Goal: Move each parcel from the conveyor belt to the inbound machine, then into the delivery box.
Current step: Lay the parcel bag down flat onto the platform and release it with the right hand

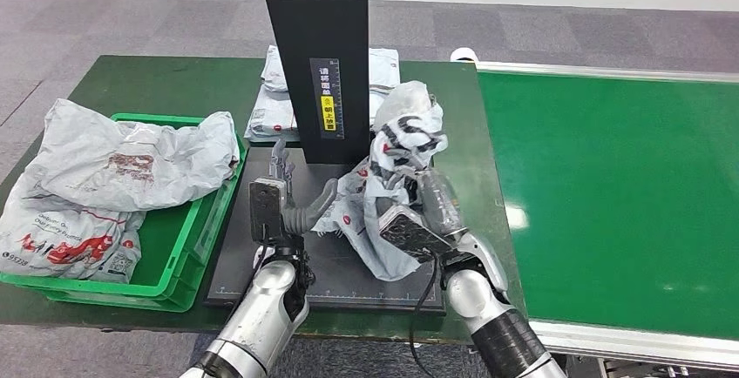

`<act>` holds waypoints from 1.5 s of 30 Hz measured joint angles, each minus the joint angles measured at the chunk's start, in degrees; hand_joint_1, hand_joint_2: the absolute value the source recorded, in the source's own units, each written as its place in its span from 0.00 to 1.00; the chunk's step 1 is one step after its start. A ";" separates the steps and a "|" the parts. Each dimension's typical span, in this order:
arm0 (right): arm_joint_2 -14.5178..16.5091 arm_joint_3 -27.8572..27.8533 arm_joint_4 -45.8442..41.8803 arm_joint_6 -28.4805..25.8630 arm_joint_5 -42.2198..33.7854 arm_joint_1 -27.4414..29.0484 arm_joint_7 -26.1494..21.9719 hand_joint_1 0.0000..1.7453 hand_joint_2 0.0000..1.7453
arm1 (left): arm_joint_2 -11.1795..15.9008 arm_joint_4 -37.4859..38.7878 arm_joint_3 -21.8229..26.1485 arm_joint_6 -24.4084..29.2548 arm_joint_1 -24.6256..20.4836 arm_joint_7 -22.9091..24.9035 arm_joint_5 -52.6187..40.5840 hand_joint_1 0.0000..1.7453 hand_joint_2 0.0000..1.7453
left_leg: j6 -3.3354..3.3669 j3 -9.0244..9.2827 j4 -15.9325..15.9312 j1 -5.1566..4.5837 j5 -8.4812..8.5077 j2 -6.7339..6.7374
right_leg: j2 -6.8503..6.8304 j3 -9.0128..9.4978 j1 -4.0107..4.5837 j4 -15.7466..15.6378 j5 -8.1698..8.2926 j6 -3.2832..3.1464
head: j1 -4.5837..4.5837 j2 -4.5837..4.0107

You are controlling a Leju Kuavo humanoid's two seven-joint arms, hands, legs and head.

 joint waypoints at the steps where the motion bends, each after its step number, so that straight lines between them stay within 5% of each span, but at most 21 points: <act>1: -0.01 0.23 0.23 0.25 -0.25 -0.06 -0.09 1.00 1.00 | 0.01 0.05 0.00 0.00 -0.01 -0.01 0.08 0.00 1.00 | 0.00 0.00 0.00 0.00 0.00 0.00 | 0.00 0.00 0.00 0.00 0.00 0.00 | 0.00 0.00; 5: -0.04 1.24 1.04 0.94 -1.06 -0.23 -0.41 1.00 1.00 | 0.01 0.24 -0.04 -0.06 -0.07 -0.02 0.39 0.00 1.00 | 0.00 0.00 0.00 0.00 0.00 0.01 | 0.01 0.00 0.00 0.00 0.00 0.00 | 0.00 0.00; 11: -1.47 8.97 4.71 10.93 -9.61 -0.50 -3.80 1.00 1.00 | 0.03 2.13 -1.22 0.08 -1.05 -0.92 3.64 0.00 1.00 | 0.00 -0.01 0.00 -0.01 0.00 0.00 | 0.00 -0.01 -0.02 -0.01 0.00 0.00 | 0.00 0.00; 18: -3.17 12.19 6.27 16.27 -13.57 -0.94 -6.85 1.00 1.00 | 0.30 2.49 -2.37 0.20 -1.58 -1.17 4.84 0.00 1.00 | 0.00 0.00 0.00 -0.01 0.00 0.00 | 0.00 -0.01 -0.02 -0.01 0.00 -0.01 | 0.00 0.00; 19: -3.33 12.56 6.41 16.68 -13.99 -0.95 -7.34 0.91 1.00 | 0.33 2.48 -2.53 0.26 -1.65 -1.17 4.91 0.00 1.00 | 0.00 0.00 0.00 -0.01 0.00 0.00 | 0.00 -0.01 -0.02 -0.01 0.00 -0.01 | 0.00 0.00; 22: -3.73 13.28 6.69 17.10 -15.17 -0.90 -9.19 0.16 1.00 | 0.41 2.43 -2.96 0.61 -1.73 -1.21 5.02 0.00 1.00 | 0.00 0.00 0.00 -0.01 0.00 0.00 | 0.00 -0.01 -0.01 0.00 0.00 -0.01 | 0.00 0.00; 23: -3.81 13.36 6.71 16.74 -15.28 -0.85 -9.60 0.00 1.00 | 0.44 2.37 -3.04 0.80 -1.74 -1.26 5.04 0.00 1.00 | 0.00 0.00 0.00 -0.01 0.00 0.00 | 0.01 -0.01 -0.02 0.00 0.00 -0.01 | 0.00 0.00; 26: -3.79 13.38 6.65 11.50 -14.02 -0.45 -8.66 0.00 1.00 | 0.67 1.85 -3.19 2.02 -1.70 -1.47 5.12 0.00 1.00 | 0.00 -0.01 0.00 -0.01 0.00 0.00 | 0.00 0.00 -0.02 0.00 0.00 -0.01 | 0.00 0.00; 34: -3.44 8.34 0.95 -12.57 -10.46 3.64 -7.44 0.00 1.00 | 2.31 -2.31 -3.15 4.51 0.07 -1.56 5.50 0.00 1.00 | 0.00 -0.02 0.00 -0.01 0.00 -0.06 | -0.04 -0.01 -0.02 -0.01 -0.01 -0.01 | 0.00 0.00; 38: -2.98 3.83 -2.78 -18.51 -13.11 6.69 -10.68 0.00 0.00 | 2.40 -3.61 -3.15 4.94 0.26 -1.56 5.34 0.00 1.00 | 0.00 -0.03 0.00 -0.02 -0.01 -0.06 | -0.04 -0.01 -0.03 -0.01 -0.01 -0.01 | 0.00 0.00; 45: -1.74 -3.52 -5.35 -18.84 -21.41 10.62 -15.10 0.00 0.00 | 2.35 -5.36 -3.26 5.03 0.94 -1.56 3.76 0.00 1.00 | 0.00 -0.02 0.00 -0.02 -0.01 -0.05 | -0.03 -0.03 -0.03 -0.02 -0.01 -0.01 | 0.00 0.00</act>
